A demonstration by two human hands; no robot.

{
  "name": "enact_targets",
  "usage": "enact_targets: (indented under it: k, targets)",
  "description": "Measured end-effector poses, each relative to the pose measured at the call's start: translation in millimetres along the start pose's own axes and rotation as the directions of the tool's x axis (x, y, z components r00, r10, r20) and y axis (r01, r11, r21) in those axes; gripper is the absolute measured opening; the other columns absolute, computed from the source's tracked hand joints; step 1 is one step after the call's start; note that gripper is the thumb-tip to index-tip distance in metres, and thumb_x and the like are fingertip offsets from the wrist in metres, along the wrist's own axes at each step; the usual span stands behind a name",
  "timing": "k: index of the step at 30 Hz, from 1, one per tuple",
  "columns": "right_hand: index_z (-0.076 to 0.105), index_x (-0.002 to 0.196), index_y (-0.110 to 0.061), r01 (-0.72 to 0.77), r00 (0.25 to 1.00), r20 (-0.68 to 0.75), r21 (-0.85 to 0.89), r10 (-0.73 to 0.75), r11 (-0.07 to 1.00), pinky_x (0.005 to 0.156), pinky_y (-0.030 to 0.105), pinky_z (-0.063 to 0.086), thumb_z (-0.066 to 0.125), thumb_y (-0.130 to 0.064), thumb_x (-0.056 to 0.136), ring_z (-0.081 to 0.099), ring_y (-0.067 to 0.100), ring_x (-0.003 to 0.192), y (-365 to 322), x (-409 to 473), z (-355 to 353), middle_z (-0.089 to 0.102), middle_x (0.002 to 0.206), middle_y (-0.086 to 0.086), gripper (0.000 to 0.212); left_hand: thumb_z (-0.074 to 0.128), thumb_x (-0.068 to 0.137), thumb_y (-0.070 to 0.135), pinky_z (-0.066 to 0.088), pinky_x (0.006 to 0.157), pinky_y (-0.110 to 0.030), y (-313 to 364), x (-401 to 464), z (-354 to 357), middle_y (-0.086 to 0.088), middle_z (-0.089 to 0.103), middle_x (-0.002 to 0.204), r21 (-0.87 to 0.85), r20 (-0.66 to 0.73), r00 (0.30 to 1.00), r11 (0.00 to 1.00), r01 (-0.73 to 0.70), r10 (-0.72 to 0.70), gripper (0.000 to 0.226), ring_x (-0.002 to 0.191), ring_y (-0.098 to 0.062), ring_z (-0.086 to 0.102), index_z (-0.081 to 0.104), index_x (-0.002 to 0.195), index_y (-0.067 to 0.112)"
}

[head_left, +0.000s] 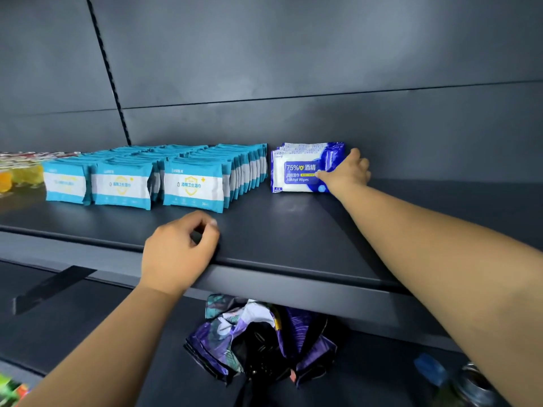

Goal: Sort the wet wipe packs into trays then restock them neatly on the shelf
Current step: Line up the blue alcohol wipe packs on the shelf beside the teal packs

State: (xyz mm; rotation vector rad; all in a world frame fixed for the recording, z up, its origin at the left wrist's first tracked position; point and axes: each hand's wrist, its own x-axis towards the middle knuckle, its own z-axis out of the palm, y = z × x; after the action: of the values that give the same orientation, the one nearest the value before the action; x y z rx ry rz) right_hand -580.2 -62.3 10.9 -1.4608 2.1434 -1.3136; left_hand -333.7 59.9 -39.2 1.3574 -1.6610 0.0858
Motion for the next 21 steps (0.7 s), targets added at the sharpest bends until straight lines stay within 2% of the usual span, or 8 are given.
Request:
enact_targets:
  k: [4,6,8,11,13,15,18,21]
  targets:
    - [0.041,0.133,-0.008,0.176,0.984,0.023,-0.104,-0.174,0.979,0.101,0.034,0.033,0.060,-0.042,0.087,0.035,0.029,0.128,5.1,-31.9,-36.5,0.038,0.139,0.012,0.061,0.046,0.082,0.043,0.034,0.057,-0.031,11.0,-1.4,-0.9,0.002,0.057,0.061,-0.014,0.013,0.999,0.999,0.043,-0.043,0.016,0.061,-0.026,0.050,0.053,0.072,0.033]
    - [0.050,0.127,-0.010,0.316,0.948,0.068,-0.091,-0.311,0.944,0.098,0.029,0.033,0.058,-0.038,0.089,0.039,0.027,0.125,8.3,-61.8,-62.7,0.043,0.135,0.009,0.048,0.053,0.090,0.025,0.034,0.064,-0.030,21.5,-8.1,-0.9,0.002,0.059,0.079,-0.088,0.017,0.996,0.992,0.094,-0.093,0.009,0.067,-0.024,0.049,0.054,0.081,0.028]
    - [0.056,0.120,-0.012,0.460,0.886,0.073,-0.026,-0.457,0.887,0.094,0.023,0.032,0.060,-0.032,0.088,0.044,0.023,0.120,16.3,-94.9,-88.9,0.050,0.129,0.006,0.038,0.052,0.091,0.018,0.034,0.071,-0.029,39.7,-20.1,-1.8,-0.002,0.059,0.092,-0.152,-0.011,0.994,0.982,0.110,-0.113,0.006,0.081,-0.026,0.053,0.055,0.087,0.022]
    - [0.066,0.103,-0.010,0.648,0.761,-0.044,0.043,-0.647,0.760,0.083,0.018,0.029,0.063,-0.028,0.086,0.053,0.023,0.105,58.8,-151.4,-129.3,0.063,0.110,0.003,0.025,0.047,0.085,0.032,0.032,0.075,-0.024,91.1,-64.6,2.0,0.000,0.058,0.090,-0.111,-0.036,0.997,0.991,-0.075,0.071,0.019,0.090,-0.018,0.049,0.058,0.086,0.016]
    - [0.068,0.092,-0.009,0.726,0.685,-0.135,0.038,-0.716,0.687,0.082,0.021,0.032,0.059,-0.036,0.083,0.058,0.027,0.094,91.8,-183.6,-149.4,0.068,0.096,0.003,0.030,0.041,0.079,0.036,0.030,0.074,-0.018,117.7,-103.1,6.8,0.003,0.056,0.085,-0.087,-0.021,0.977,0.973,-0.212,0.211,0.035,0.086,-0.012,0.047,0.063,0.084,0.009]
    - [0.069,0.087,-0.009,0.754,0.648,-0.168,-0.001,-0.743,0.657,0.082,0.028,0.039,0.055,-0.040,0.080,0.061,0.029,0.088,136.7,-210.9,-168.1,0.069,0.088,0.003,0.034,0.040,0.079,0.032,0.030,0.072,-0.018,132.6,-152.4,20.8,-0.001,0.060,0.080,-0.046,0.035,0.971,0.971,-0.236,0.237,0.038,0.083,-0.013,0.045,0.065,0.081,0.004]
    - [0.069,0.089,-0.008,0.721,0.688,-0.043,-0.075,-0.724,0.689,0.081,0.041,0.045,0.061,-0.033,0.079,0.062,0.033,0.092,213.5,-252.2,-179.8,0.070,0.089,0.005,0.029,0.042,0.078,0.029,0.032,0.069,-0.023,135.6,-236.3,45.6,-0.010,0.064,0.075,-0.005,0.239,0.953,0.981,-0.192,0.188,0.035,0.077,-0.013,0.044,0.066,0.077,0.004]
    - [0.071,0.088,-0.008,0.660,0.751,0.143,-0.124,-0.645,0.741,0.080,0.038,0.048,0.060,-0.035,0.077,0.063,0.029,0.089,296.9,-293.8,-179.7,0.070,0.086,0.003,0.030,0.043,0.077,0.027,0.034,0.069,-0.025,137.9,-328.6,72.8,-0.009,0.067,0.073,0.003,0.456,0.880,0.988,-0.152,0.134,0.033,0.077,-0.013,0.046,0.067,0.075,0.005]
